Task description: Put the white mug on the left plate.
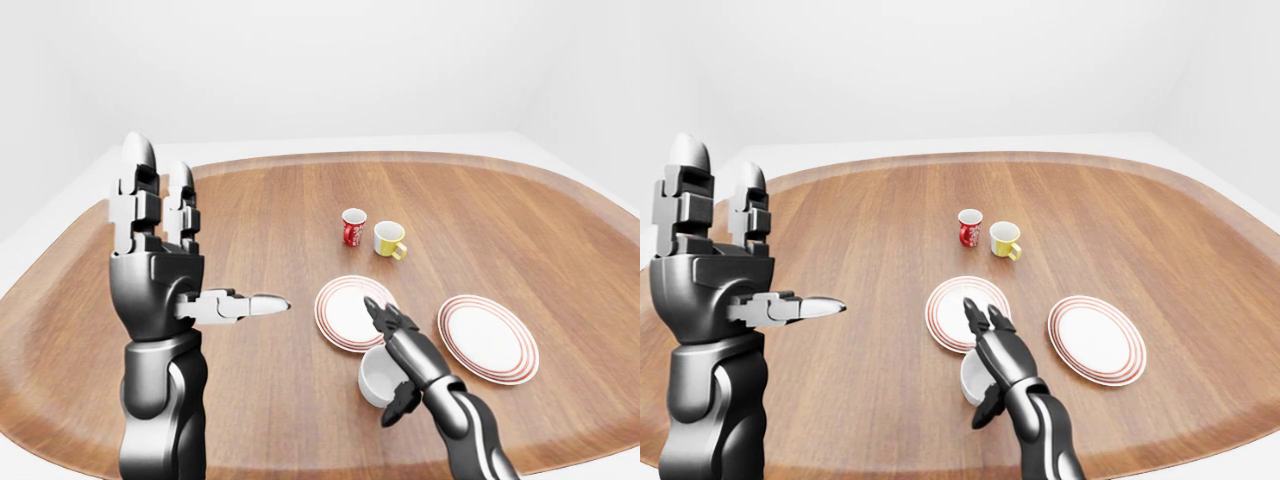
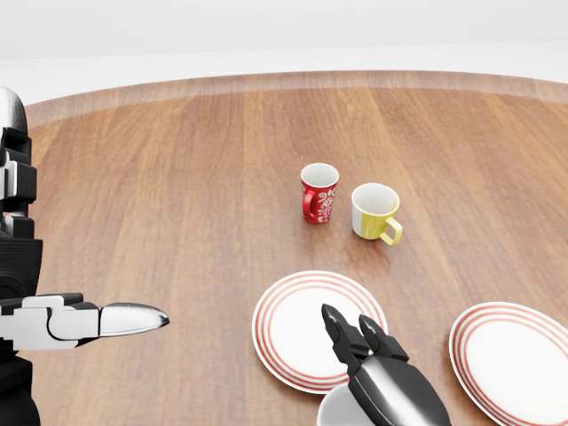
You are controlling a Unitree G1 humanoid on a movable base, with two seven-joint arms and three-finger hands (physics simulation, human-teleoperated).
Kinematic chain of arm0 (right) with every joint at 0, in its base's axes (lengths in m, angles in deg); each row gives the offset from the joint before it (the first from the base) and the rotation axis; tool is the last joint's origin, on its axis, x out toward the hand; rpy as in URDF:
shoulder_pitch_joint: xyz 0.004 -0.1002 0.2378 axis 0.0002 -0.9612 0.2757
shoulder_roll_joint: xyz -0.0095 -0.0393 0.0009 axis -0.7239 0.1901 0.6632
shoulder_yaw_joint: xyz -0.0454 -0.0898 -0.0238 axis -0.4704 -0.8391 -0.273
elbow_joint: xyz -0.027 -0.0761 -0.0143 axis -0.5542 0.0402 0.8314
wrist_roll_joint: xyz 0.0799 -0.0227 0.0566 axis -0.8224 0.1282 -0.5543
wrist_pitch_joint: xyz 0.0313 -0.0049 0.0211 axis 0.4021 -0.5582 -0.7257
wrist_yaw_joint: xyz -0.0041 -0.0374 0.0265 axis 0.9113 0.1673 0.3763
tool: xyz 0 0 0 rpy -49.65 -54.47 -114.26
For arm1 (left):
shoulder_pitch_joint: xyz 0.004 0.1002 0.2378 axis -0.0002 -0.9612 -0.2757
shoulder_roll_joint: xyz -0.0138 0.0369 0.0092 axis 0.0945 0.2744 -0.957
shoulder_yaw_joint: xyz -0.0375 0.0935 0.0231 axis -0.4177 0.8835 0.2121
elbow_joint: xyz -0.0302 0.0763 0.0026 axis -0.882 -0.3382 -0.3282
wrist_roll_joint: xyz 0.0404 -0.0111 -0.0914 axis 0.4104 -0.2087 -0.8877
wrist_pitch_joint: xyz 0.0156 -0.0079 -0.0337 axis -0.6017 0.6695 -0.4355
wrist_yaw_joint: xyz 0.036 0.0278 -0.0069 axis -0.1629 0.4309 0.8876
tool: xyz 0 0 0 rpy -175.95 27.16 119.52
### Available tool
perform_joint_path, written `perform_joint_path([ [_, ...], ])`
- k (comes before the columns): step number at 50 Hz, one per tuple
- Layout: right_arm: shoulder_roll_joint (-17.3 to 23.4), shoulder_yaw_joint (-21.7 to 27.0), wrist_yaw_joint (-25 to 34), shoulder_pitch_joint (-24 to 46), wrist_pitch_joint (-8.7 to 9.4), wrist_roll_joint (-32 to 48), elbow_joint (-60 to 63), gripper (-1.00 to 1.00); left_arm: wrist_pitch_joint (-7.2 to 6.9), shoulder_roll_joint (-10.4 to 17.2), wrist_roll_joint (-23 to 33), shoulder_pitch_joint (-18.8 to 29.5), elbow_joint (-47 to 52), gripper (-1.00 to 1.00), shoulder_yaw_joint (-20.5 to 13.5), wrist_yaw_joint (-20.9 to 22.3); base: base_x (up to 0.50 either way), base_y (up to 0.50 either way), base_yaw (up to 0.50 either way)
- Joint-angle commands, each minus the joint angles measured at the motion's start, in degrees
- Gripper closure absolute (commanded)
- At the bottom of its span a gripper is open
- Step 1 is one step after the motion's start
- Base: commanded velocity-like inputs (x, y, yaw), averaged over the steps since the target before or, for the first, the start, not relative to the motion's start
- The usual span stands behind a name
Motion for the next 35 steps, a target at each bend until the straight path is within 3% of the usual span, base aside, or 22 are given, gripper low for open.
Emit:
perform_joint_path([
  [1, 0.0, -0.1, 0.1, 0.4, 0.0, 1.3, -1.1, -1.0, 0.0, 0.0, 0.0, 0.0, 0.0, -1.0, 0.0, 0.0, 0.0, 0.0, 0.0],
  [35, -0.2, 1.1, -0.1, 2.6, 0.0, 3.5, -5.0, -1.0, 0.0, 0.0, -0.1, -0.1, 0.1, -1.0, 0.0, 0.1, 0.0, 0.0, 0.0],
])
